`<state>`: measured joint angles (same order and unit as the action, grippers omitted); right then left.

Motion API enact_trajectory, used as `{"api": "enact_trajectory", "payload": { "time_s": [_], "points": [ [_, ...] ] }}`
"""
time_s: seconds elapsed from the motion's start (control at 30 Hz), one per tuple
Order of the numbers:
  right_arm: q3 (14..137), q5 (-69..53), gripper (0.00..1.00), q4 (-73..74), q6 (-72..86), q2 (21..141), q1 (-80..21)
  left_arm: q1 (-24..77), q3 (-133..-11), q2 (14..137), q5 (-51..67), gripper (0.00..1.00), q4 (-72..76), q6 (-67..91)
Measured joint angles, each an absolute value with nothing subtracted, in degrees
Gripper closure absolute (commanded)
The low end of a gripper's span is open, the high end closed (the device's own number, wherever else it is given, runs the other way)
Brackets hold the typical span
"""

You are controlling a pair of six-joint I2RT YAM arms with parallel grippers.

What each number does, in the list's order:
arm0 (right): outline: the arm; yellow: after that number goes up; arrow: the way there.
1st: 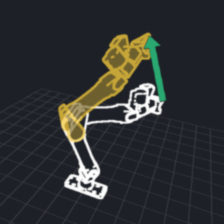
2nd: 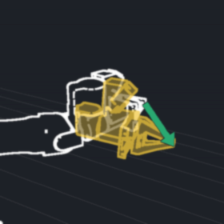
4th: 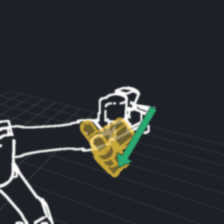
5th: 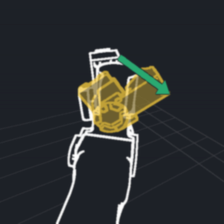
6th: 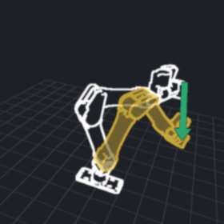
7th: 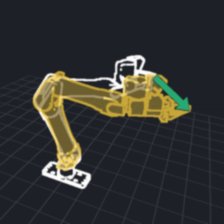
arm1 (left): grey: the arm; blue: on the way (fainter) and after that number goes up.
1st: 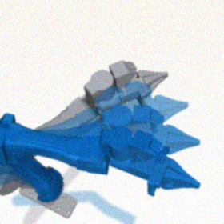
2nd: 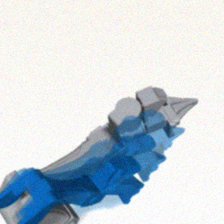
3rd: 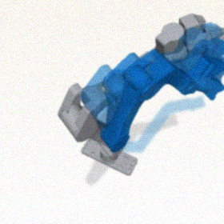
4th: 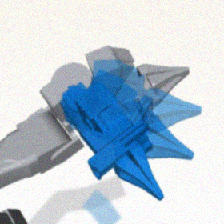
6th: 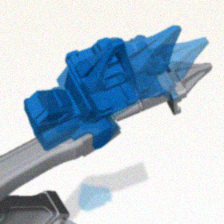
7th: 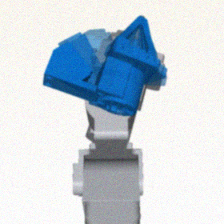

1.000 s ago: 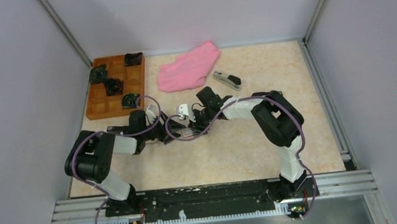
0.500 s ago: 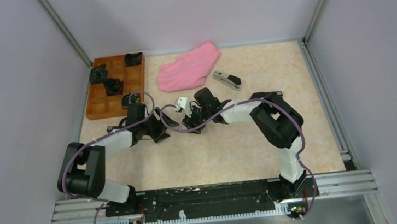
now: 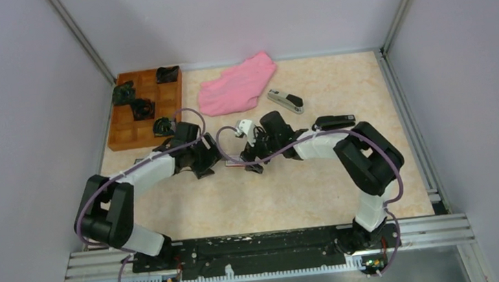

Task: Load the staples into the stapler

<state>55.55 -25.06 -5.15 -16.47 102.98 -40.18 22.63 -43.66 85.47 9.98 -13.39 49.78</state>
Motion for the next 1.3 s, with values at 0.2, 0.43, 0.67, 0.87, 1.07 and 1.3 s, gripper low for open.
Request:
{"api": "enact_trajectory", "payload": {
  "time_s": [0.2,0.43,0.67,0.87,1.07,1.3],
  "points": [
    [52.82,-26.20,0.17,-6.00,-19.55,100.97,-38.72,25.36,-45.95,86.91,6.42,0.17,-17.50,51.59],
    [52.56,-27.55,0.19,-5.74,-24.73,101.01,-38.48,27.57,-51.62,90.52,3.01,0.15,-22.72,53.12],
    [52.99,-29.26,0.23,-5.56,-28.10,103.66,-38.46,28.73,-52.90,92.18,2.26,0.15,-24.47,54.89],
    [52.93,-30.28,0.29,-7.75,-28.56,104.71,-38.46,29.02,-54.46,93.97,2.11,0.14,-26.02,56.71],
    [52.34,-30.52,0.36,-9.10,-28.51,104.77,-38.50,29.17,-56.73,95.79,2.13,0.15,-27.59,58.15],
    [49.08,-30.48,0.40,-15.44,-26.59,104.55,-39.29,29.21,-59.42,98.37,2.68,0.16,-29.21,59.68]
  ]
}}
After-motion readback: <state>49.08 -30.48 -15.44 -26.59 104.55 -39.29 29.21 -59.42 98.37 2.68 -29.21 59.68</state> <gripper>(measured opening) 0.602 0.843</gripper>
